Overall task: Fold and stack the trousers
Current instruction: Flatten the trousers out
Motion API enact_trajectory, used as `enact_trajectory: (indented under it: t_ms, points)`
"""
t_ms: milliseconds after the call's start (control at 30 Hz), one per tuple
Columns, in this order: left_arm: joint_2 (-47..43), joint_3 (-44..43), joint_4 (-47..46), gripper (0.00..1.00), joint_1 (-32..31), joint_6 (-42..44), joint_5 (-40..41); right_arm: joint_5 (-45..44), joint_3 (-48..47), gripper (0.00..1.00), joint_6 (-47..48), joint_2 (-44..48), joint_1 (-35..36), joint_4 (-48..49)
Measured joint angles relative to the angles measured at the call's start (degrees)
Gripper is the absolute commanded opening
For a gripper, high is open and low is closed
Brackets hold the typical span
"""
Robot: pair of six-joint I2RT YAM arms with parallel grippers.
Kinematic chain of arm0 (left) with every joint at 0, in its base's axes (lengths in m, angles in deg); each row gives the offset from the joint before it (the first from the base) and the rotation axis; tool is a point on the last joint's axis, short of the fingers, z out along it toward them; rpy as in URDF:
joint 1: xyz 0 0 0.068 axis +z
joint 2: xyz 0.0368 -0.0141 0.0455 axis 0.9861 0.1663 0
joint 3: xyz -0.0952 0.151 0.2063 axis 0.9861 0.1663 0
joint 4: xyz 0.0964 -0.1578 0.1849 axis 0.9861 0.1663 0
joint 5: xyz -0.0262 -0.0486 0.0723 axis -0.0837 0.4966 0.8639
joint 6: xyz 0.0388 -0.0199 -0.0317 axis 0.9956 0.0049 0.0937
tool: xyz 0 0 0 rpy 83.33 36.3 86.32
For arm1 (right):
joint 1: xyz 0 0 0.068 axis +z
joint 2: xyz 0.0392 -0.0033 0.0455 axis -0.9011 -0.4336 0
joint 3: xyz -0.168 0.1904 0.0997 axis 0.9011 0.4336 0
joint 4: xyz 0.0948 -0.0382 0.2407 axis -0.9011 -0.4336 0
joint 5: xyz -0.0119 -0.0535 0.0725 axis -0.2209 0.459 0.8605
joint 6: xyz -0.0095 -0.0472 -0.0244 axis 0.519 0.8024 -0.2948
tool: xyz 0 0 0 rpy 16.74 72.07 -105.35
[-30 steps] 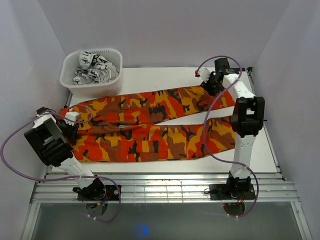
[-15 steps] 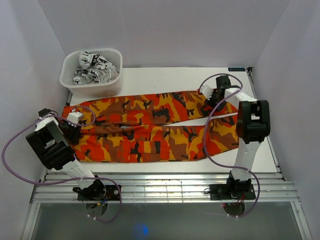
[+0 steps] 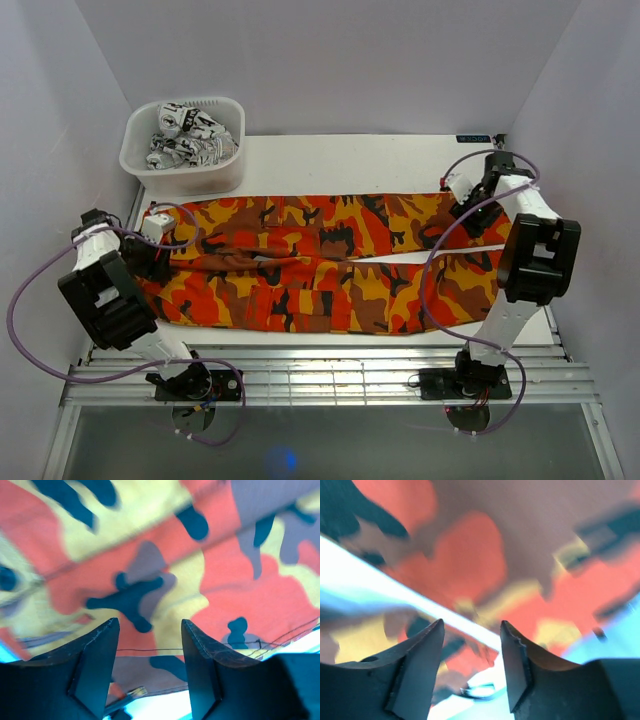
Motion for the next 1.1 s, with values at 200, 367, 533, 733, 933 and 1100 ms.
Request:
enact_trajectory:
  t_ms: [200, 367, 533, 733, 933, 1100]
  points:
    - [2.97, -14.6, 1.77, 0.64, -0.46, -8.02, -6.23, 1.51, 1.88, 0.56, 1.55, 8.61, -2.49, -3.41]
    - [12.44, -28.46, -3.06, 0.61, -2.8, -17.38, -10.01, 3.06, -5.79, 0.62, -0.07, 0.72, -1.77, -4.72]
    - [20.81, -30.05, -11.98, 0.6, -5.6, -26.64, -10.29, 3.58, -22.86, 0.74, -3.23, -14.01, -1.27, -3.39]
    - [28.41, -31.19, -19.69, 0.63, -6.1, -31.1, -9.7, 3.08, -26.56, 0.89, -2.64, -18.12, -0.94, -1.38]
    - [29.14, -29.7, -29.99, 0.63, -6.03, -31.85, -9.01, 2.16, -26.58, 0.89, -1.22, -18.18, -0.85, 2.23]
    - [28.76, -23.26, -38.73, 0.63, -5.81, -32.22, -8.17, 2.25, -26.67, 0.94, 0.2, -18.34, -0.9, 6.51]
